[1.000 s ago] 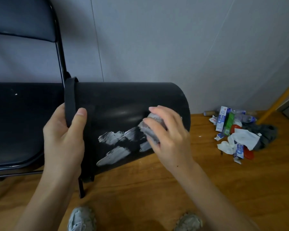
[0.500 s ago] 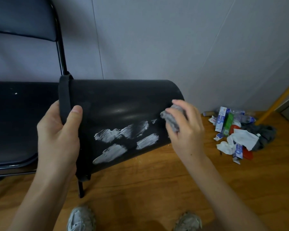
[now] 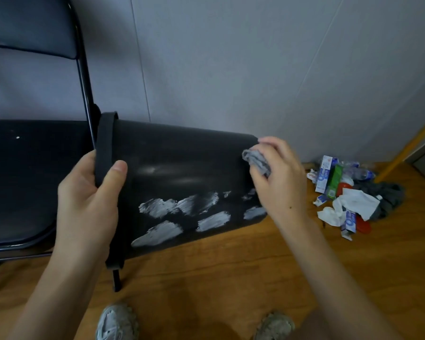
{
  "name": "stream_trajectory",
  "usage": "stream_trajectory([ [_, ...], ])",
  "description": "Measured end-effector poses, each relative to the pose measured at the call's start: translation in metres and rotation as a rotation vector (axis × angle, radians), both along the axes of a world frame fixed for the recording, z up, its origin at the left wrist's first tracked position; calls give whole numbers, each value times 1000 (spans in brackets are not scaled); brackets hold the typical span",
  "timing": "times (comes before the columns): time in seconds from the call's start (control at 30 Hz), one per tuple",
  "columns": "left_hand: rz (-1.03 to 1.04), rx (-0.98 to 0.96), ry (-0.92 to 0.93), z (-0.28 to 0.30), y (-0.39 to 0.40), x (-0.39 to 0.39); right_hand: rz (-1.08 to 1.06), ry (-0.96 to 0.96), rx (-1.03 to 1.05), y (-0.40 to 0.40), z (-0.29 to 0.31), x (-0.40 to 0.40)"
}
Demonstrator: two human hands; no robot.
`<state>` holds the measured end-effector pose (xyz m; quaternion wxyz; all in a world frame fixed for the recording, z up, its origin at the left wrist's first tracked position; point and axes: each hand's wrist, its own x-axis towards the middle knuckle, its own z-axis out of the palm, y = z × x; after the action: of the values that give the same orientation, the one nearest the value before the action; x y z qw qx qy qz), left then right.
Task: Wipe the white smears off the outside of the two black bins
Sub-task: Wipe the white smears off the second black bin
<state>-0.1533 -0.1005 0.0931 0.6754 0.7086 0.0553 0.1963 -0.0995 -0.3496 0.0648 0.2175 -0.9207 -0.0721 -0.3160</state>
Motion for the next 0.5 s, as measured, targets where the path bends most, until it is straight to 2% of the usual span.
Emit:
stream_trajectory([
  [0.1, 24, -79, 24, 1, 5, 4, 155, -109, -51, 11, -10, -15],
  [0.23, 46, -79, 10, -1, 12, 8, 378, -178, -210, 8, -19, -27],
  [0.3, 48, -99, 14, -3, 13, 8, 369, -171, -249, -6, -21, -23],
  [0.43, 57, -121, 22, -4, 10, 7, 158, -126, -90, -16, -25, -20],
  [0.5, 58, -119, 21, -4, 11, 8, 189, -144, -100, -10, -28, -23],
])
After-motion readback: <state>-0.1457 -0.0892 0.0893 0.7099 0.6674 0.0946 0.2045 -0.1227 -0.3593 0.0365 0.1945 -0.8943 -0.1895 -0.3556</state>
